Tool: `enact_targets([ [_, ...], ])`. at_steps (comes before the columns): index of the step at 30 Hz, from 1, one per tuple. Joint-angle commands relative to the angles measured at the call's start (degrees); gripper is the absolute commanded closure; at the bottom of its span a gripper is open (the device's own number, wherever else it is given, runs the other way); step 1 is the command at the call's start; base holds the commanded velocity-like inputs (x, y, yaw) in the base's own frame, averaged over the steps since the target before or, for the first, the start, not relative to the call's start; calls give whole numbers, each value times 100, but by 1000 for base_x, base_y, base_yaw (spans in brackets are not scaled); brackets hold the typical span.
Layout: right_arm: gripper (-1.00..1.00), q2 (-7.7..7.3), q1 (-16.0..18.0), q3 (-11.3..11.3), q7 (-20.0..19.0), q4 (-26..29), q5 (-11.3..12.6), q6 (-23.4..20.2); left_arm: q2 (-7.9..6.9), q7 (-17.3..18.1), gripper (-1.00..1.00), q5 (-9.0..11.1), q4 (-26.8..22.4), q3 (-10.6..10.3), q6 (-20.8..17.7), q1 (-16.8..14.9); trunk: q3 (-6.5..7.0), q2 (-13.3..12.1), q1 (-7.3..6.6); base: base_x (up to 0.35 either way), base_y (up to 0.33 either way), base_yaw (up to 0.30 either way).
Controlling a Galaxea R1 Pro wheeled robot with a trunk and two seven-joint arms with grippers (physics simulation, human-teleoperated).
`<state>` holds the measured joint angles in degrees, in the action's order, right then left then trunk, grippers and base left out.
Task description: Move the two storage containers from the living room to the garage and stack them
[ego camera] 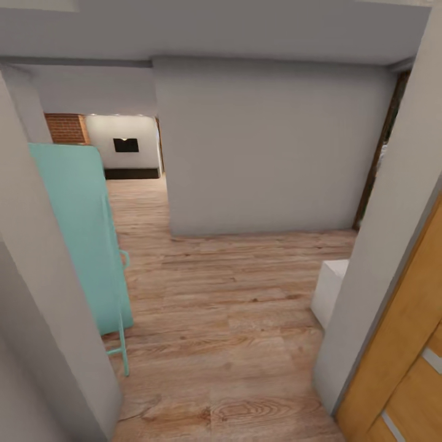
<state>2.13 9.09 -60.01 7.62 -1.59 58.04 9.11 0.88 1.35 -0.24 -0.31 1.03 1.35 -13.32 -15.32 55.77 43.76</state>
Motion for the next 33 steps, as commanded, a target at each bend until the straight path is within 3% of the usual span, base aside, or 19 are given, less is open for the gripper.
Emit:
enact_targets([
  [1,-100,6,5,-46,1,-16,41,20,-1,14,-100,-2,4,11,14,-4,-7,4,4,321,0,0],
  [33,-100,7,5,-46,-3,-16,41,20,-1,14,-100,-2,4,11,14,-4,-7,4,4,321,0,0],
])
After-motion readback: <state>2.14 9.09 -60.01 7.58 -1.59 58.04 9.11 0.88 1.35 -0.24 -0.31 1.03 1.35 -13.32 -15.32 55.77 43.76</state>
